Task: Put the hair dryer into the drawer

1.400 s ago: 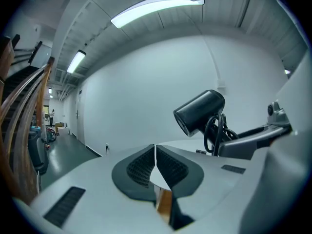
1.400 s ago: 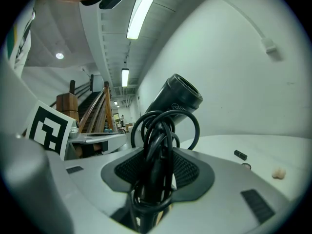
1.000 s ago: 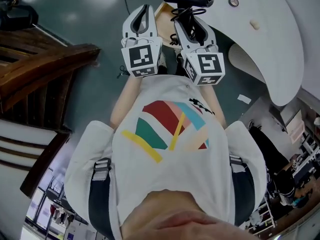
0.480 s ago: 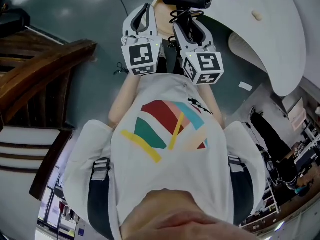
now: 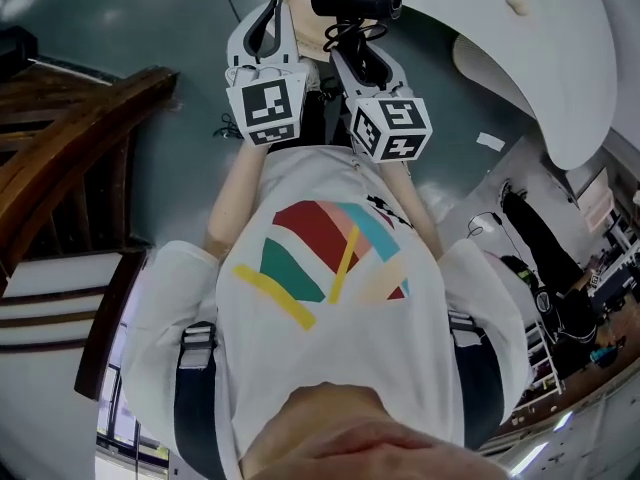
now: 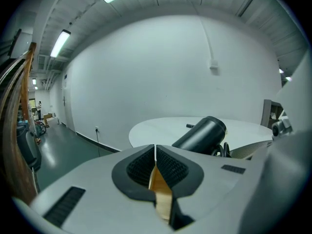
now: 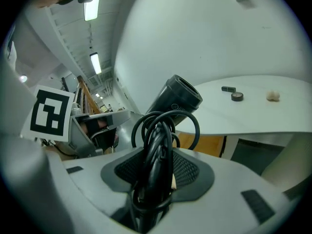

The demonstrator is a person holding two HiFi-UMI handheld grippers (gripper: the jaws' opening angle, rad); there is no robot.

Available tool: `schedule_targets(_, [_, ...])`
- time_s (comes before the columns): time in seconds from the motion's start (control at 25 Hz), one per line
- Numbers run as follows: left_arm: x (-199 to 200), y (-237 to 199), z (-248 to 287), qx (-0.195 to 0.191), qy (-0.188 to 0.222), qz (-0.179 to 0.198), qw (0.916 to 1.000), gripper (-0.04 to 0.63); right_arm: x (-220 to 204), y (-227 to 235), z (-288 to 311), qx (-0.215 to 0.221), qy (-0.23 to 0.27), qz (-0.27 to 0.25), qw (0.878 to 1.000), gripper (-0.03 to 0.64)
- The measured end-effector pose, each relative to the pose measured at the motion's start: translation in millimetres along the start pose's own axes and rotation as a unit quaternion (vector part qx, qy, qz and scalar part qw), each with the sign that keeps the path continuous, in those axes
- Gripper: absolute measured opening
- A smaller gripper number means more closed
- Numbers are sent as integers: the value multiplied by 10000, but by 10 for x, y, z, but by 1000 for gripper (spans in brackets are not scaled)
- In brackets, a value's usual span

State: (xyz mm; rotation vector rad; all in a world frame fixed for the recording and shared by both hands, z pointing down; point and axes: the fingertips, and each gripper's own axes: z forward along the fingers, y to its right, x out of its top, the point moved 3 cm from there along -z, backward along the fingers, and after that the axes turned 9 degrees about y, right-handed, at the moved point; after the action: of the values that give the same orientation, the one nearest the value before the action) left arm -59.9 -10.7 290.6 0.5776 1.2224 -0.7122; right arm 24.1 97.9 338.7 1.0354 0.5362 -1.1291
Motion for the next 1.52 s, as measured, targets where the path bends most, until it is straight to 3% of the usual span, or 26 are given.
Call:
schedule_targets(0.6, [-159, 330, 33, -305, -298, 33, 9991, 17, -585, 334, -88, -373, -932, 832, 9915, 181])
schedule_targets(0.84, [-246, 333, 56, -350, -363, 8, 9987, 17, -711, 423, -24, -517, -1226, 799, 9879, 181])
schedule_targets(1.24, [-323, 363, 120, -325, -500, -43, 9982, 17, -898, 497, -8, -496, -1562, 1335, 9774, 183])
schedule_targets(1.52, [-344, 403, 154, -359, -544, -46, 9979, 17, -904, 538, 53, -528, -1766, 1222, 9752, 182])
